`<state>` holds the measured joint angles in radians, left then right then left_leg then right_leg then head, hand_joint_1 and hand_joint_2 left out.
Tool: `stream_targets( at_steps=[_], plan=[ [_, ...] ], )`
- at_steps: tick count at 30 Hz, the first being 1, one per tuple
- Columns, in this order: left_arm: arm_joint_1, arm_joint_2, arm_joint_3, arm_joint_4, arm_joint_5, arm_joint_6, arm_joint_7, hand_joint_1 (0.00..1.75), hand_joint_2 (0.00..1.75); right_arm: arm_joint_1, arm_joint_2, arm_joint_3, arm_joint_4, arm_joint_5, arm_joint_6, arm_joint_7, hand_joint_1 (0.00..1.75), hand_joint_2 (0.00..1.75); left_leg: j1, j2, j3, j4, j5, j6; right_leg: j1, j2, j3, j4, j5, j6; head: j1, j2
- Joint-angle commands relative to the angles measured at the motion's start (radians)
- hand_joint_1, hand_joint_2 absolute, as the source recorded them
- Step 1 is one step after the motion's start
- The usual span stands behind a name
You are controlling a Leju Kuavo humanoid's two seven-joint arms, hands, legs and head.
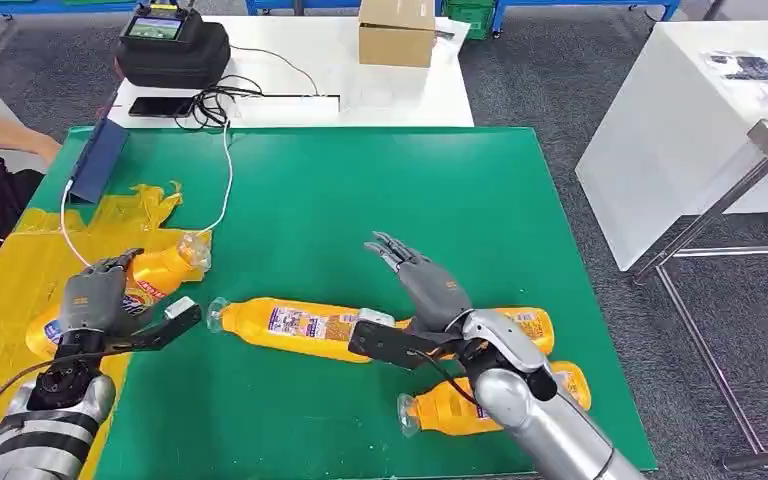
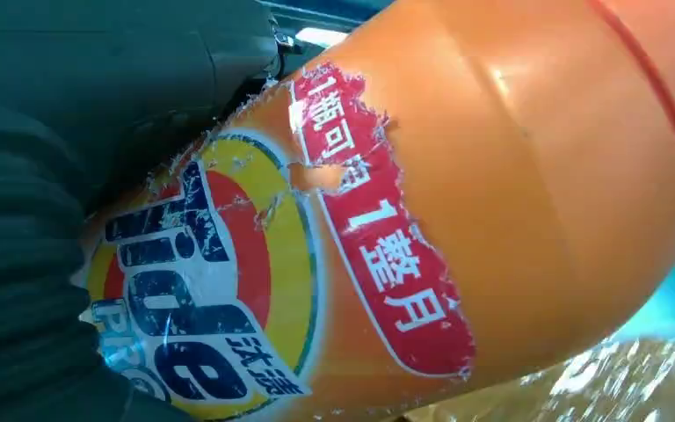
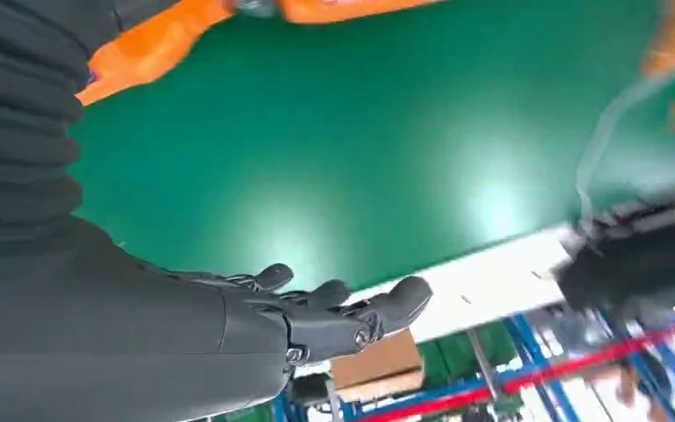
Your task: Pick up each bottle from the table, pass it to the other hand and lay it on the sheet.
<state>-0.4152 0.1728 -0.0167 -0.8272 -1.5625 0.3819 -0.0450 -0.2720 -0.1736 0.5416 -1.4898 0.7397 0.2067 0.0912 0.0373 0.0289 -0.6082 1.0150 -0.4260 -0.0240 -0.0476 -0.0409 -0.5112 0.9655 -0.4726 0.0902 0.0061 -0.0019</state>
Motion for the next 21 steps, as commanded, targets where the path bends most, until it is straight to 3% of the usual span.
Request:
stream_targets(
  at_steps=[1, 2, 8, 15, 21],
  plan=[
    [-0.092, 0.011, -0.133, 0.309, 0.015, -0.062, -0.033, 0.0, 1.75, -0.111, 0.025, 0.114, 0.47, -0.049, 0.047, -0.017, 0.0, 1.75, 0.0, -0.001, 0.006, -0.003, 0.0, 0.002, 0.001, 0.003, 0.006, -0.004, 0.0, -0.005, 0.0, 0.0],
    [-0.109, 0.0, -0.138, 0.338, 0.034, -0.058, -0.07, 0.0, 0.0, -0.13, 0.043, 0.126, 0.545, -0.048, 0.028, -0.02, 0.0, 1.75, 0.0, -0.001, 0.009, -0.006, 0.0, 0.003, 0.001, 0.004, 0.009, -0.006, 0.001, -0.006, 0.0, 0.0],
    [-0.174, -0.049, -0.133, 0.325, 0.231, -0.229, -0.267, 0.0, 0.0, -0.201, 0.098, 0.131, 0.721, -0.035, -0.005, -0.035, 0.0, 1.75, 0.0, -0.002, 0.002, -0.001, 0.0, 0.002, 0.0, 0.001, 0.002, 0.0, 0.0, -0.003, 0.0, 0.0],
    [-0.179, -0.047, -0.149, 0.311, 0.27, -0.261, -0.282, 0.0, 0.0, -0.208, 0.11, 0.126, 0.739, -0.033, -0.014, -0.04, 0.0, 1.75, 0.0, -0.007, 0.004, -0.001, 0.003, 0.004, 0.0, -0.004, 0.006, -0.001, 0.001, -0.004, 0.0, 0.0],
    [-0.178, -0.044, -0.15, 0.247, 0.547, -0.416, -0.432, 0.0, 0.0, -0.255, 0.178, 0.144, 0.81, -0.002, -0.048, -0.062, 0.0, 1.75, -0.001, -0.008, 0.006, -0.001, 0.003, 0.004, -0.001, -0.004, 0.007, 0.0, 0.001, -0.006, 0.0, 0.0]
  ],
)
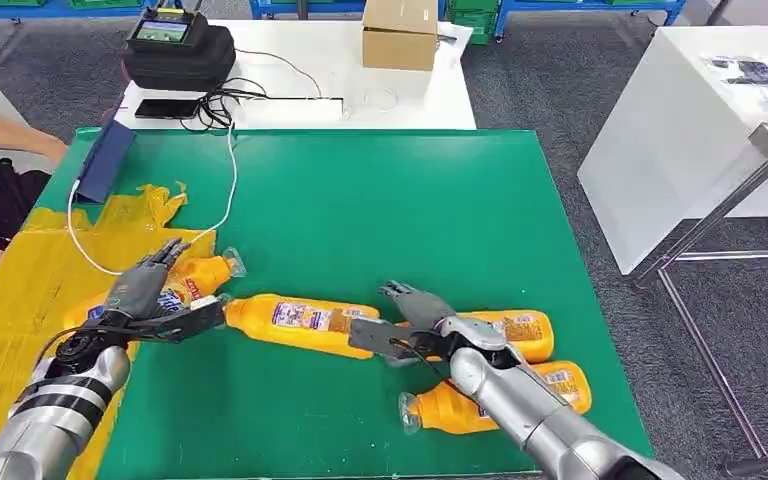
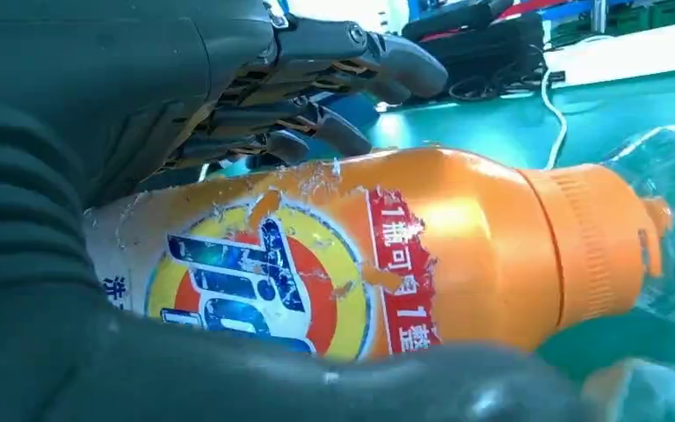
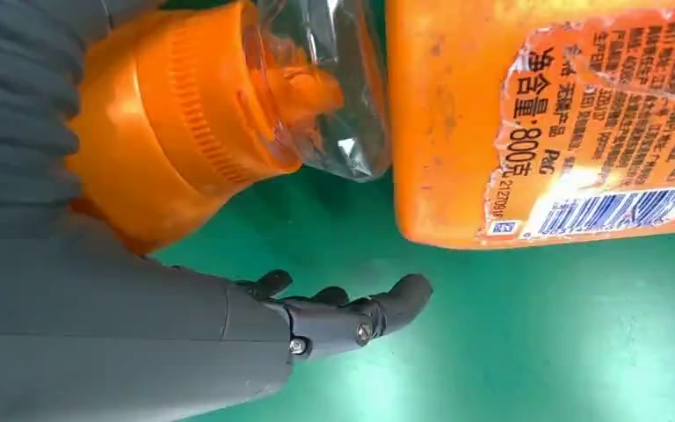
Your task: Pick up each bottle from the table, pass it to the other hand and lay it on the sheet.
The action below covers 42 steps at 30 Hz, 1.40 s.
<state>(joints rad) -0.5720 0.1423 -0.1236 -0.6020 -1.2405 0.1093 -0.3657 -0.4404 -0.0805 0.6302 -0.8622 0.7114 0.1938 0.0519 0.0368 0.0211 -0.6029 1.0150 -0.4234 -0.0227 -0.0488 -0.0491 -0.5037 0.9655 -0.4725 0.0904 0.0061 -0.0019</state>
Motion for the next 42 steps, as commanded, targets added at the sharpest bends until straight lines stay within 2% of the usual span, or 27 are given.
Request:
stream_targets(
  at_steps=[1, 3, 4, 7, 11, 12, 15, 17, 19, 25, 37, 42],
  plan=[
    [-0.014, -0.006, -0.049, 0.007, 0.242, -0.152, -0.116, 0.0, 0.0, -0.09, 0.095, 0.057, 0.181, 0.031, -0.041, -0.02, 0.0, 1.75, 0.0, 0.0, 0.002, -0.001, 0.0, 0.001, 0.0, 0.003, 0.001, 0.0, 0.0, -0.004, 0.0, 0.0],
    [0.024, 0.013, -0.049, -0.05, 0.326, -0.176, -0.141, 0.0, 0.0, -0.092, 0.115, 0.063, 0.157, 0.074, -0.092, -0.006, 0.0, 1.75, 0.0, 0.003, 0.002, -0.002, 0.001, 0.003, 0.001, 0.009, -0.001, 0.0, 0.002, -0.008, 0.0, 0.0],
    [0.04, 0.022, -0.053, -0.072, 0.35, -0.182, -0.145, 0.0, 0.0, -0.09, 0.12, 0.062, 0.137, 0.087, -0.101, -0.005, 0.0, 1.75, 0.0, 0.004, 0.002, -0.001, 0.0, 0.002, 0.0, 0.009, -0.001, 0.001, 0.001, -0.006, 0.0, 0.0],
    [0.093, 0.049, -0.036, -0.122, 0.438, -0.218, -0.165, 0.0, 0.0, -0.084, 0.117, 0.062, 0.049, 0.091, -0.098, -0.026, 0.0, 1.75, 0.0, 0.005, 0.002, -0.001, 0.0, 0.001, 0.0, 0.008, -0.001, 0.002, 0.0, -0.004, 0.0, 0.0],
    [0.128, 0.065, -0.01, -0.151, 0.513, -0.255, -0.184, 0.0, 0.0, -0.08, 0.108, 0.066, -0.026, 0.08, -0.08, -0.033, 0.0, 1.75, -0.001, 0.007, 0.002, -0.001, -0.001, 0.002, 0.0, 0.012, -0.001, 0.002, 0.0, -0.007, 0.0, 0.0],
    [0.103, 0.071, -0.004, -0.202, 0.533, -0.216, -0.218, 0.0, 0.0, -0.11, 0.09, 0.085, -0.103, 0.11, -0.137, -0.036, 0.0, 1.75, -0.001, 0.007, 0.002, -0.001, -0.001, 0.003, 0.0, 0.013, -0.002, 0.002, 0.0, -0.008, 0.0, 0.0],
    [0.108, 0.089, 0.024, -0.306, 0.58, -0.304, -0.149, 0.0, 0.0, -0.135, 0.071, 0.094, -0.256, 0.065, -0.011, -0.003, 0.0, 1.75, -0.001, 0.005, -0.004, 0.003, -0.001, 0.003, 0.001, 0.012, -0.007, 0.007, 0.0, -0.008, 0.0, 0.0],
    [0.116, 0.091, 0.037, -0.305, 0.58, -0.298, -0.146, 0.0, 0.0, -0.157, 0.071, 0.13, -0.283, 0.032, 0.044, -0.002, 0.0, 1.75, 0.0, 0.006, -0.006, 0.003, 0.0, 0.002, 0.001, 0.009, -0.009, 0.007, 0.0, -0.005, 0.0, 0.0],
    [0.112, 0.086, 0.041, -0.284, 0.576, -0.295, -0.155, 0.0, 0.0, -0.178, 0.076, 0.168, -0.273, 0.007, 0.06, -0.002, 0.0, 1.75, -0.001, 0.007, -0.005, 0.002, 0.001, 0.003, 0.001, 0.012, -0.01, 0.007, 0.001, -0.008, 0.0, 0.0],
    [0.089, 0.066, 0.04, -0.239, 0.57, -0.287, -0.177, 0.0, 0.0, -0.228, 0.116, 0.246, -0.179, -0.039, 0.069, 0.01, 0.0, 1.75, 0.0, 0.005, -0.003, 0.0, 0.001, 0.002, 0.0, 0.008, -0.007, 0.004, 0.0, -0.006, 0.0, 0.0],
    [0.036, 0.005, 0.033, -0.217, 0.608, -0.323, -0.195, 0.0, 0.0, -0.271, 0.244, 0.295, 0.143, -0.033, 0.065, 0.017, 0.0, 1.75, 0.0, 0.002, -0.005, 0.0, 0.001, 0.001, 0.001, 0.005, -0.008, 0.004, 0.0, -0.004, 0.0, 0.0],
    [0.035, 0.004, 0.035, -0.221, 0.614, -0.325, -0.195, 0.0, 0.0, -0.271, 0.254, 0.301, 0.177, -0.025, 0.058, 0.013, 0.0, 1.75, 0.0, 0.002, -0.006, 0.0, 0.001, 0.001, 0.001, 0.004, -0.008, 0.004, 0.0, -0.004, 0.0, 0.0]
  ],
)
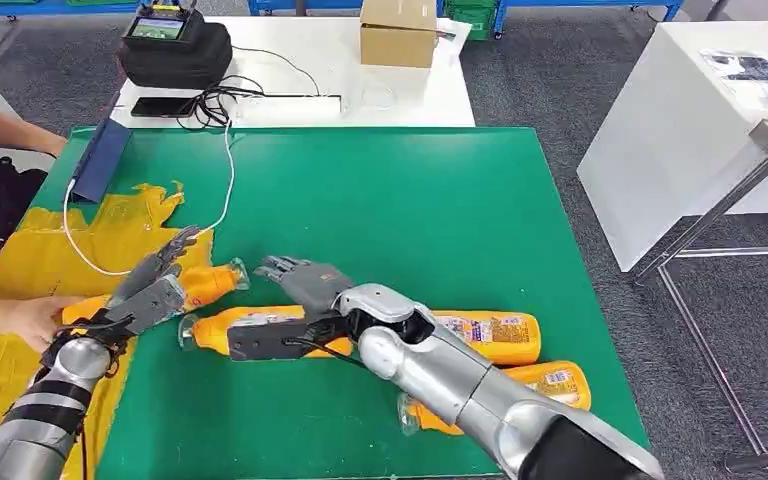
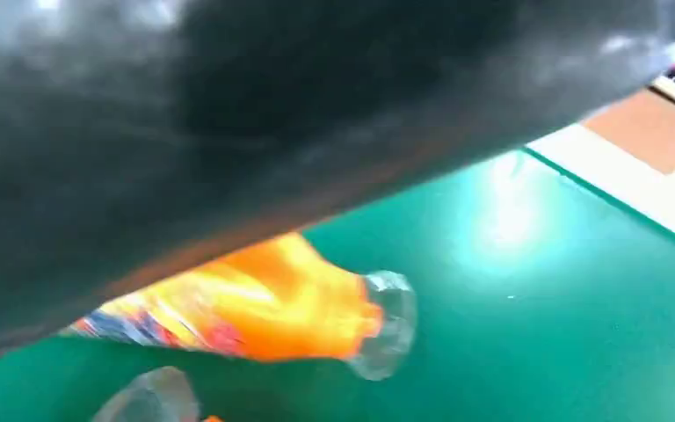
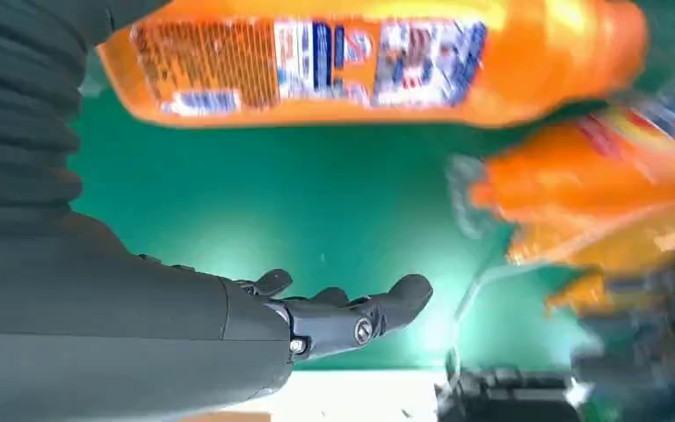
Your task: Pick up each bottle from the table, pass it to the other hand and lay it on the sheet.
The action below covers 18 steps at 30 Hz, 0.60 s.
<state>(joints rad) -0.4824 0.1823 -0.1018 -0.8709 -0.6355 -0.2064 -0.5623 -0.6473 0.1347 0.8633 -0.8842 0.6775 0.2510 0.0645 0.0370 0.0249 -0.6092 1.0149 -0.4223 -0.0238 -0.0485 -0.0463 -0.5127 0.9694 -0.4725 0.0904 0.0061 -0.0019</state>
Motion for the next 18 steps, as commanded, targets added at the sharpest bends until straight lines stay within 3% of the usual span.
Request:
stream_targets(
  at_steps=[1, 2, 5, 8, 15, 18],
  plan=[
    [-0.055, -0.038, 0.015, 0.047, 0.013, -0.009, 0.002, 0.0, 0.0, -0.065, 0.049, 0.071, 0.227, 0.024, -0.007, -0.001, 0.0, 1.75, 0.0, -0.003, 0.001, 0.0, 0.0, 0.003, 0.0, 0.003, 0.002, 0.0, -0.001, -0.006, 0.0, 0.0],
    [-0.041, -0.039, 0.018, 0.069, 0.025, -0.072, 0.061, 0.0, 0.0, -0.039, 0.065, 0.052, 0.265, 0.001, 0.061, -0.014, 0.0, 1.75, 0.0, -0.002, 0.001, 0.0, 0.0, 0.002, 0.001, 0.002, 0.001, 0.0, 0.0, -0.005, 0.0, 0.0],
    [-0.014, -0.054, 0.023, 0.184, 0.033, 0.011, -0.039, 0.0, 0.0, 0.033, 0.112, 0.07, 0.426, 0.068, -0.075, -0.055, 0.0, 1.75, -0.001, -0.001, 0.008, -0.006, 0.0, 0.003, 0.0, 0.004, 0.007, -0.006, 0.0, -0.007, 0.0, 0.0],
    [-0.029, -0.081, 0.052, 0.172, 0.075, -0.015, -0.033, 0.0, 0.0, 0.041, 0.131, 0.087, 0.477, 0.109, -0.076, -0.038, 0.0, 1.75, 0.0, -0.003, 0.004, -0.003, 0.0, 0.003, 0.0, 0.002, 0.005, -0.003, 0.0, -0.005, 0.0, 0.0],
    [-0.029, -0.083, 0.053, 0.149, 0.079, -0.027, -0.013, 0.0, 0.0, 0.037, 0.135, 0.081, 0.479, 0.115, -0.074, -0.034, 0.0, 1.75, 0.0, -0.002, 0.002, -0.002, 0.0, 0.003, 0.001, 0.002, 0.002, -0.002, 0.0, -0.005, 0.0, 0.0],
    [-0.036, -0.115, 0.103, 0.123, 0.149, -0.07, -0.014, 0.0, 0.0, 0.049, 0.143, 0.111, 0.514, 0.185, -0.028, 0.018, 0.0, 1.75, 0.0, -0.002, 0.002, -0.002, 0.0, 0.002, 0.001, 0.001, 0.002, -0.002, 0.0, -0.004, 0.0, 0.0]
  ],
)
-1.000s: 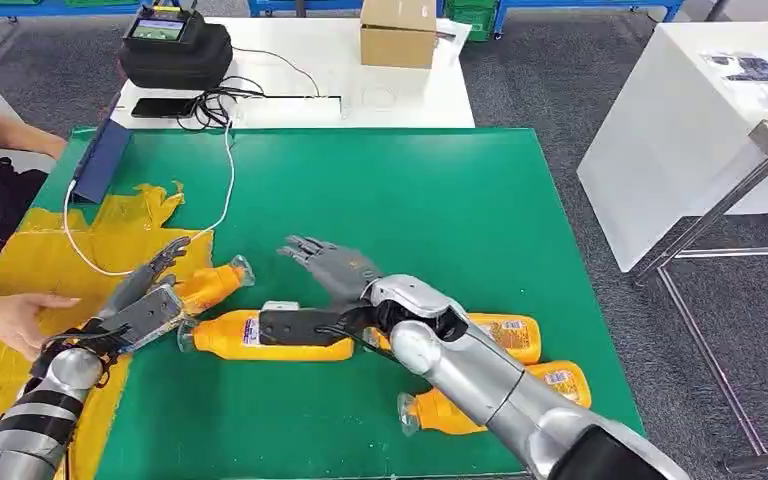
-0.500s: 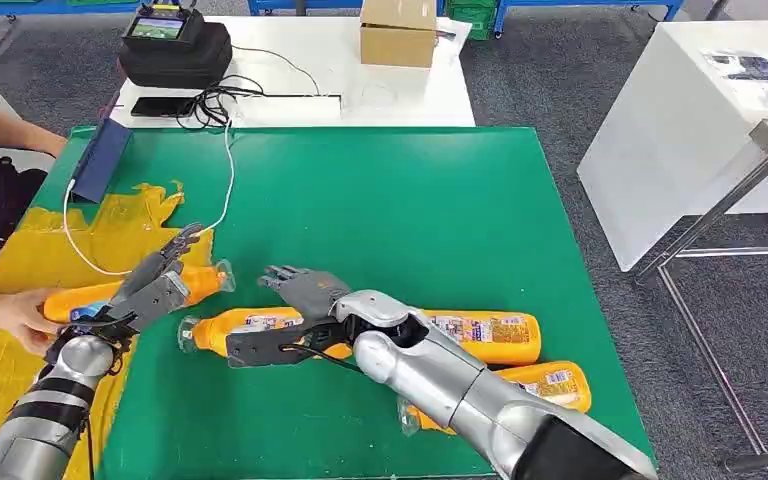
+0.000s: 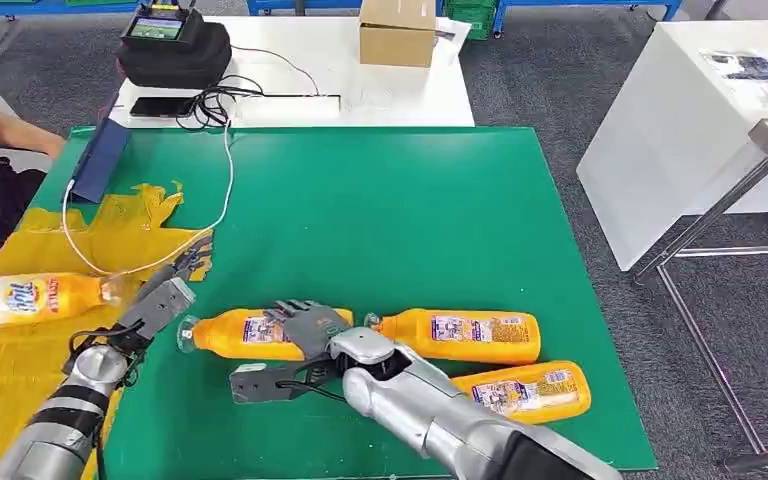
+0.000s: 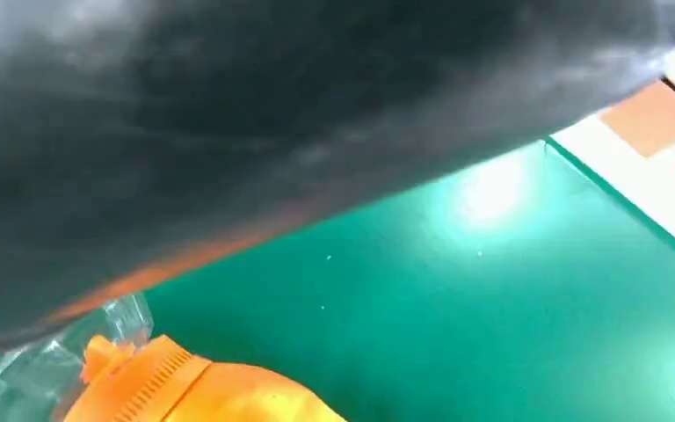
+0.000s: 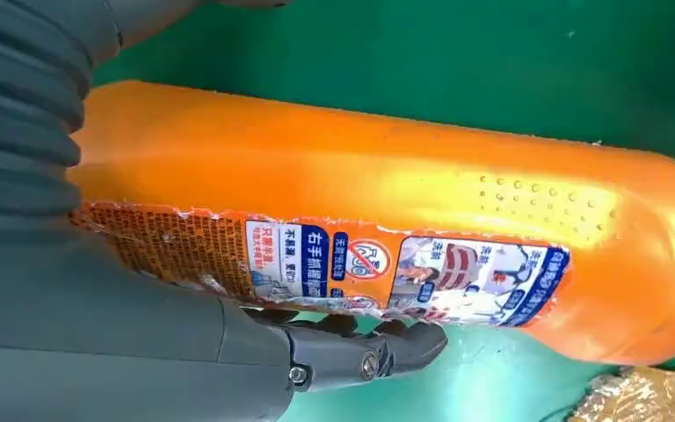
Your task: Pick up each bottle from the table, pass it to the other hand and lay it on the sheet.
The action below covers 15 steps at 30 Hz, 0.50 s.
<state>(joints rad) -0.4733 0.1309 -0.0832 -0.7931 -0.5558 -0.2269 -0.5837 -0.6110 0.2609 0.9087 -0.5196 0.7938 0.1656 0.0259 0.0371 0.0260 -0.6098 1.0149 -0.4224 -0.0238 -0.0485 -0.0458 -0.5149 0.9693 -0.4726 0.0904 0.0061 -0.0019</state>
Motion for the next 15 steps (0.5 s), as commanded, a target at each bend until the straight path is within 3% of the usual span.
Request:
stream_targets(
  at_steps=[1, 2, 6, 7, 9, 11, 13, 15],
  plan=[
    [-0.05, -0.077, 0.104, 0.035, 0.099, -0.069, 0.023, 0.0, 0.0, 0.024, 0.022, 0.062, 0.164, 0.078, 0.067, 0.071, 0.24, 1.75, 0.0, -0.004, 0.004, -0.002, 0.0, 0.003, 0.001, 0.001, 0.005, -0.003, 0.0, -0.006, 0.0, 0.0],
    [-0.055, -0.086, 0.11, 0.017, 0.116, -0.081, 0.031, 0.0, 0.0, 0.034, 0.023, 0.061, 0.173, 0.087, 0.072, 0.074, 1.75, 1.75, 0.0, -0.004, 0.003, -0.002, 0.0, 0.002, 0.001, 0.0, 0.004, -0.002, 0.0, -0.004, 0.0, 0.0],
    [-0.043, -0.102, 0.137, -0.035, 0.205, -0.122, 0.087, 0.0, 0.0, 0.069, 0.014, -0.027, 0.187, 0.078, 0.019, 0.091, 1.75, 1.75, 0.001, -0.006, 0.006, -0.002, 0.0, 0.003, 0.002, -0.001, 0.004, -0.004, -0.001, -0.006, 0.0, 0.0],
    [-0.059, -0.105, 0.139, -0.08, 0.218, -0.111, 0.034, 0.0, 0.0, 0.034, 0.008, -0.024, 0.162, 0.104, -0.056, 0.116, 1.75, 1.75, 0.001, -0.005, 0.007, -0.001, 0.0, 0.002, 0.001, -0.002, -0.001, -0.003, -0.001, -0.005, 0.0, 0.0],
    [-0.045, -0.122, 0.186, -0.208, 0.287, -0.139, 0.174, 0.0, 0.0, -0.015, -0.005, -0.114, 0.098, 0.072, -0.052, 0.148, 1.75, 1.75, 0.001, -0.004, 0.004, 0.0, 0.0, 0.001, 0.001, 0.0, -0.006, -0.001, 0.0, -0.005, 0.0, 0.0],
    [-0.014, -0.138, 0.223, -0.277, 0.353, -0.138, 0.223, 0.0, 0.0, -0.005, -0.02, -0.193, 0.025, 0.079, -0.066, 0.164, 1.75, 1.75, 0.001, -0.003, 0.003, 0.001, 0.0, 0.001, 0.002, 0.002, -0.007, -0.001, 0.0, -0.005, 0.0, 0.0],
    [0.014, -0.15, 0.263, -0.311, 0.403, -0.123, 0.229, 0.0, 0.0, 0.028, -0.029, -0.286, -0.035, 0.052, -0.121, 0.15, 1.75, 1.75, 0.0, -0.002, 0.004, 0.0, 0.0, 0.002, 0.001, 0.003, -0.006, -0.001, 0.0, -0.005, 0.0, 0.0],
    [0.063, -0.156, 0.312, -0.371, 0.475, -0.131, 0.237, 0.0, 0.0, 0.092, -0.039, -0.411, -0.154, -0.015, -0.212, 0.066, 1.75, 1.75, 0.0, -0.001, 0.005, -0.001, -0.001, 0.002, 0.001, 0.005, -0.002, -0.002, 0.0, -0.006, 0.0, 0.0]
  ],
)
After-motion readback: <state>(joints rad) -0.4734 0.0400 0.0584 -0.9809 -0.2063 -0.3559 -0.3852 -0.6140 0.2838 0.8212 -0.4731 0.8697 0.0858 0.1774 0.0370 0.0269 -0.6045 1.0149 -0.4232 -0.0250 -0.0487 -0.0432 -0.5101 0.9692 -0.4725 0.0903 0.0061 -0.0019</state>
